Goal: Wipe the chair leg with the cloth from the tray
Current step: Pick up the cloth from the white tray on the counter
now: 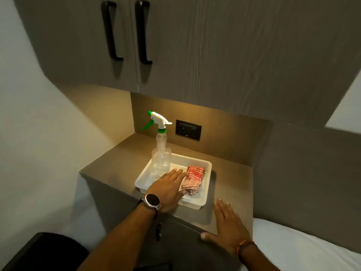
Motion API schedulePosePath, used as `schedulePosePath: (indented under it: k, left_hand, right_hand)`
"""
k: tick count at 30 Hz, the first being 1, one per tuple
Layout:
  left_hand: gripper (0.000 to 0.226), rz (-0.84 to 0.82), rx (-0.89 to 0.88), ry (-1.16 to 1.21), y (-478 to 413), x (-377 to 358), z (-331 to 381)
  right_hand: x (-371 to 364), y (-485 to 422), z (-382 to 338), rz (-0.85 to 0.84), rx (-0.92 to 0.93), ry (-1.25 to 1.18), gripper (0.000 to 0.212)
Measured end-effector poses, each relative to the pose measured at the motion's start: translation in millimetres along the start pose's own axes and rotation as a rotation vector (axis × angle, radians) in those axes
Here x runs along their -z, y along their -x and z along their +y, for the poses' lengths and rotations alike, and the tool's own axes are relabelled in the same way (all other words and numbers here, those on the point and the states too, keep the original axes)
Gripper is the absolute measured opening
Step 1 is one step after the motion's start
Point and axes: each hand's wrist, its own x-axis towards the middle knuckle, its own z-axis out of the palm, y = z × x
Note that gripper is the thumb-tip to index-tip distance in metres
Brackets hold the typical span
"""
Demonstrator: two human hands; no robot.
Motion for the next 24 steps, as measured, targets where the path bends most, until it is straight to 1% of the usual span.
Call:
schedulePosePath:
  k: [2,4,5,8,10,12,14,15,17,19,20,22,24]
  left_hand:
    - [0.073,-0.092,-0.014,0.013,-29.0,-14.3,-1.3]
    - [0.084,-0.174,-0.037,0.005,-58.6,-24.8,-1.6]
    - [0.090,-0.213,-0.045,0.005,-72.9,-32.3,-2.4]
    - [0.100,-0.318,-0.089,0.012,-102.4,-53.3,-5.0]
    - [0.103,-0.403,-0.102,-0.038,-114.2,-67.5,-5.4]
    - [0.103,-0.471,-0.078,-0.087,-121.3,-83.0,-6.7]
    - [0.104,-0.458,-0.049,-0.102,-125.5,-93.0,-7.5]
    - [0.104,-0.434,-0.034,-0.105,-127.2,-96.5,-6.7]
    - [0.102,-0.396,-0.005,-0.104,-129.7,-101.2,-4.0]
    - [0.097,-0.354,0.010,-0.100,-131.1,-101.1,0.1]
    - [0.094,-0.332,0.007,-0.094,-132.3,-98.9,1.5]
    - [0.090,-0.263,-0.004,-0.041,-133.0,-87.0,2.6]
    - [0.088,-0.127,-0.015,0.057,-128.7,-69.2,1.2]
  right_hand:
    - [-14.8,-2.5,10.2,-0.033,0.037,0.049,0.153]
    - [-21.6,-7.7,19.1,0.019,0.028,0.143,0.148]
    - [-22.0,-11.4,20.7,0.028,0.032,0.143,0.145]
    - [-16.3,-15.1,20.0,-0.017,0.055,0.184,0.138]
    - [-17.2,-17.4,21.2,-0.032,0.040,0.188,0.135]
    - [-17.7,-20.9,23.6,-0.086,0.025,0.207,0.133]
    - [-16.6,-24.1,24.4,-0.094,0.044,0.201,0.133]
    - [-16.1,-24.4,23.5,-0.069,0.053,0.204,0.133]
    - [-15.1,-23.1,23.8,0.041,0.090,0.248,0.136]
    - [-10.3,-21.5,21.2,0.052,0.067,0.238,0.136]
    - [-13.6,-23.8,23.3,0.078,0.105,0.240,0.136]
    - [-16.4,-24.9,25.6,-0.079,0.037,0.200,0.133]
    - [-13.8,-25.4,25.8,-0.088,0.008,0.210,0.134]
